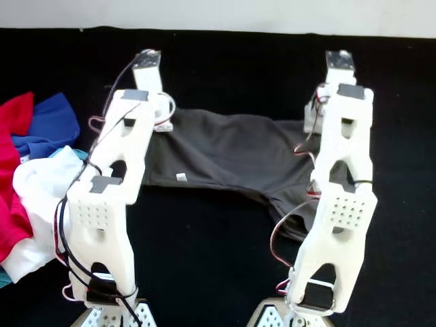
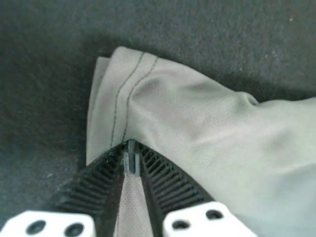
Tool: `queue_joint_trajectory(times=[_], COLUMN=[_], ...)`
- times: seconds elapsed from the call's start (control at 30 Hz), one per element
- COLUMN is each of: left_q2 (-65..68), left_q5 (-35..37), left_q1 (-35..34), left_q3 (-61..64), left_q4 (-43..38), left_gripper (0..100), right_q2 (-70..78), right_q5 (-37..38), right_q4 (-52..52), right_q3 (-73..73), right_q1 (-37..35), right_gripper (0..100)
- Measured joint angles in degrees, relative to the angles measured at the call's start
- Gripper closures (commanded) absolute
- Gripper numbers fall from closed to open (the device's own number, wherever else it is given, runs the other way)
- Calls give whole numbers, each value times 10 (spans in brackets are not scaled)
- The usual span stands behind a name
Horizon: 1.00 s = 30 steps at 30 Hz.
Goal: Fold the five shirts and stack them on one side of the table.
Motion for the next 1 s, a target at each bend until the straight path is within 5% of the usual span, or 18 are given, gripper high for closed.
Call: queue_joint_trajectory(times=[0.47, 1.0], left_q2=[3, -86], left_q5=[0, -3], left_q1=[-26, -20], left_q3=[-40, -135], left_q4=[107, 384], left_gripper=[990, 990], right_q2=[17, 12], right_q5=[-1, -1], right_q4=[53, 273], right_q3=[-101, -317], right_q1=[59, 35], right_gripper=[954, 954])
